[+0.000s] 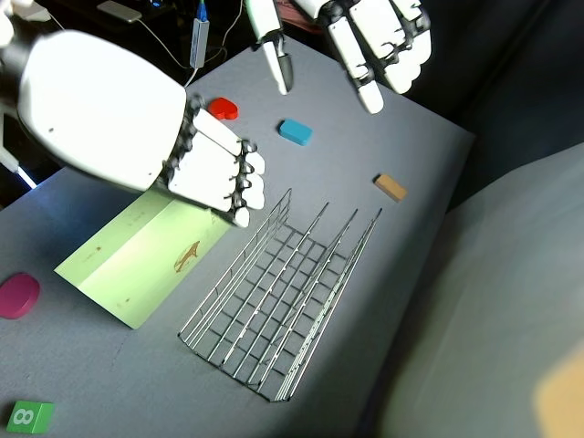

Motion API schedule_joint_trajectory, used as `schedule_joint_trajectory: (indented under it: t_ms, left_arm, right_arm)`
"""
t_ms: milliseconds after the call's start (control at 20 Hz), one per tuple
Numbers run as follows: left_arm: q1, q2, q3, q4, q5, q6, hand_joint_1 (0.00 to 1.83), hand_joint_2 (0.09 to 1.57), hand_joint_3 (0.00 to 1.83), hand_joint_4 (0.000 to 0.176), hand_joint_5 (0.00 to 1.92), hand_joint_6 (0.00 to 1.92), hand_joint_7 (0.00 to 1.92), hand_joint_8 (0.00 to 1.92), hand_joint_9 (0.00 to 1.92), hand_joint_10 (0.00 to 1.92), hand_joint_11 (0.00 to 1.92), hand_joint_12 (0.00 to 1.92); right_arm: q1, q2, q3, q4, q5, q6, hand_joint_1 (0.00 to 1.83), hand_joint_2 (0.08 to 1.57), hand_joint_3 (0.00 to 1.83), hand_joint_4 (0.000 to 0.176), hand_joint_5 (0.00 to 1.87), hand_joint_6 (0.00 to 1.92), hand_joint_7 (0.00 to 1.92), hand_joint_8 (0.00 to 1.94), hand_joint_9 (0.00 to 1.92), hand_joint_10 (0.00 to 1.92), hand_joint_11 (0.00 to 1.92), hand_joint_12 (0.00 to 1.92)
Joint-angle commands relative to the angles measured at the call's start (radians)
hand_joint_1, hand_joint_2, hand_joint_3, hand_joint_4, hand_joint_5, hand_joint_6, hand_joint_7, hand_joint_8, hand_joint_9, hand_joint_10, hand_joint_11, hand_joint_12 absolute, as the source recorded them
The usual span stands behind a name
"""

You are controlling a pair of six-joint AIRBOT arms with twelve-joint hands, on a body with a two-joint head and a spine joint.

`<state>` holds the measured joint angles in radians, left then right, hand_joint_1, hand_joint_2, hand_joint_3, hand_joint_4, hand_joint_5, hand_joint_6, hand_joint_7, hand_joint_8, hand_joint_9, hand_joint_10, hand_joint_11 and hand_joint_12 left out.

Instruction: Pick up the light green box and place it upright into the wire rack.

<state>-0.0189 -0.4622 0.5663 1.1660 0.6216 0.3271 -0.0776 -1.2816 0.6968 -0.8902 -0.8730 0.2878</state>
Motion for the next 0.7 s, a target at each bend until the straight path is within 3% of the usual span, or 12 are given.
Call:
schedule_joint_trajectory:
  t_ms: [0,200,400,650]
  left_arm:
    - [-0.011,0.011,0.003,0.067,-0.022,0.011,0.26,1.15,0.00,0.080,0.30,0.00,0.23,0.01,0.27,0.01,0.00,0.67]
    - [-0.011,0.038,-0.002,0.066,-0.011,0.024,0.25,1.15,0.00,0.083,0.31,0.00,0.24,0.00,0.28,0.01,0.00,0.68]
    - [-0.034,0.046,0.001,-0.026,0.000,0.171,0.21,1.17,0.00,0.084,0.31,0.00,0.24,0.00,0.28,0.00,0.00,0.68]
    - [-0.052,0.046,0.004,-0.026,-0.001,0.177,0.22,1.17,0.00,0.084,0.32,0.00,0.24,0.00,0.27,0.00,0.00,0.68]
  right_arm:
    - [0.003,-0.006,0.003,-0.058,0.045,0.007,0.77,1.01,0.00,0.015,0.20,0.00,0.17,0.00,0.10,0.01,0.00,0.61]
    - [-0.021,-0.019,0.011,-0.099,0.050,0.039,0.76,1.01,0.00,0.015,0.17,0.00,0.15,0.00,0.08,0.00,0.00,0.60]
    - [-0.050,-0.026,0.018,-0.125,0.041,0.063,0.76,1.01,0.00,0.004,0.18,0.00,0.14,0.00,0.08,0.00,0.00,0.59]
    - [-0.077,-0.030,0.032,-0.155,0.037,0.089,0.79,1.00,0.00,0.000,0.22,0.01,0.19,0.01,0.11,0.01,0.00,0.61]
